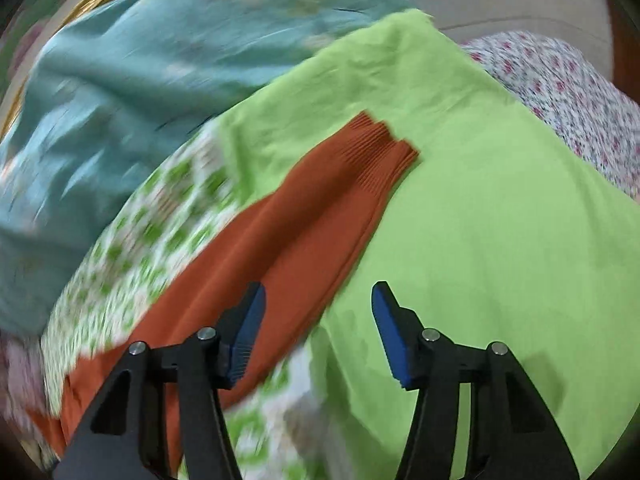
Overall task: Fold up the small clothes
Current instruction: 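Grasp the sleeve cuff of the orange sweater with the right gripper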
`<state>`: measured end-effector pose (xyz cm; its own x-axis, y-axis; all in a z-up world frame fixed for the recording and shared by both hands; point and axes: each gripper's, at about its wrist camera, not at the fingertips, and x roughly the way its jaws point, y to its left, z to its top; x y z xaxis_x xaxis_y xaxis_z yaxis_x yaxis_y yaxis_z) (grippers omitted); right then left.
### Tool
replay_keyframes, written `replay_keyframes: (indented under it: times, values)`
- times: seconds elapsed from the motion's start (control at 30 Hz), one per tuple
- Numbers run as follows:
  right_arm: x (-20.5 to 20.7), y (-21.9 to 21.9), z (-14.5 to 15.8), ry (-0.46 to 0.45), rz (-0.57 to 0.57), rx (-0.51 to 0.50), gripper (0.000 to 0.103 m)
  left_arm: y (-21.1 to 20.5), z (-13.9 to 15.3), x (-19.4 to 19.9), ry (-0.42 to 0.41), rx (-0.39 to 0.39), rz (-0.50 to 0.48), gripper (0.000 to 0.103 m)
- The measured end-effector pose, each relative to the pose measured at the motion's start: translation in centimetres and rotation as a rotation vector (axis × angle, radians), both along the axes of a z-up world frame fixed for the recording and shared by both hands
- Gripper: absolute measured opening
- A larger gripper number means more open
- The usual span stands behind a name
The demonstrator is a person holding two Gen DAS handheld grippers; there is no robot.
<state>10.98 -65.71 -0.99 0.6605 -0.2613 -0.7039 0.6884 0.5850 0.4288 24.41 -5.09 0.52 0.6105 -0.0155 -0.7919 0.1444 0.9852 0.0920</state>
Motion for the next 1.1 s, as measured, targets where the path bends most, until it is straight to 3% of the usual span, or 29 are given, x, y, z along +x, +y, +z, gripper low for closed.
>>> replay_keyframes:
  times: [0.2, 0.27, 0.33, 0.47, 0.57, 0.73, 0.9, 1.1]
  values:
    - [2.9, -4.8, -2.7, 0.050, -0.066, 0.005, 0.050, -1.0, -2.8, 1.9, 0.069, 0.020, 0.000, 0.101]
    - [2.9, -5.3, -2.8, 0.041, -0.062, -0.008, 0.040, -1.0, -3.4, 2.3, 0.081, 0.018, 0.000, 0.101]
    - [3.0, -5.3, -2.3, 0.022, -0.039, -0.008, 0.008, -1.0, -3.7, 2.4, 0.090, 0.008, -0.002, 0.101]
    - [2.6, -2.4, 0.6, -0.063, 0.050, -0.062, 0.007, -1.1, -3.8, 2.1, 0.090, -0.013, -0.014, 0.101]
    - [3.1, 2.2, 3.5, -0.127, 0.175, -0.081, 0.006, -0.9, -3.5, 1.3, 0.091, -0.040, -0.026, 0.101]
    - [5.9, 14.9, 6.9, -0.217, 0.493, -0.044, 0.006, 0.2, -2.7, -0.4, 0.082, -0.089, -0.050, 0.101]
    - [10.4, 29.5, 6.3, -0.265, 0.829, 0.083, 0.006, 2.7, -2.0, -2.2, 0.073, -0.142, -0.062, 0.101]
    - [14.7, 41.6, 2.7, -0.248, 1.036, 0.255, 0.006, 6.2, -1.5, -3.5, 0.079, -0.210, -0.033, 0.101]
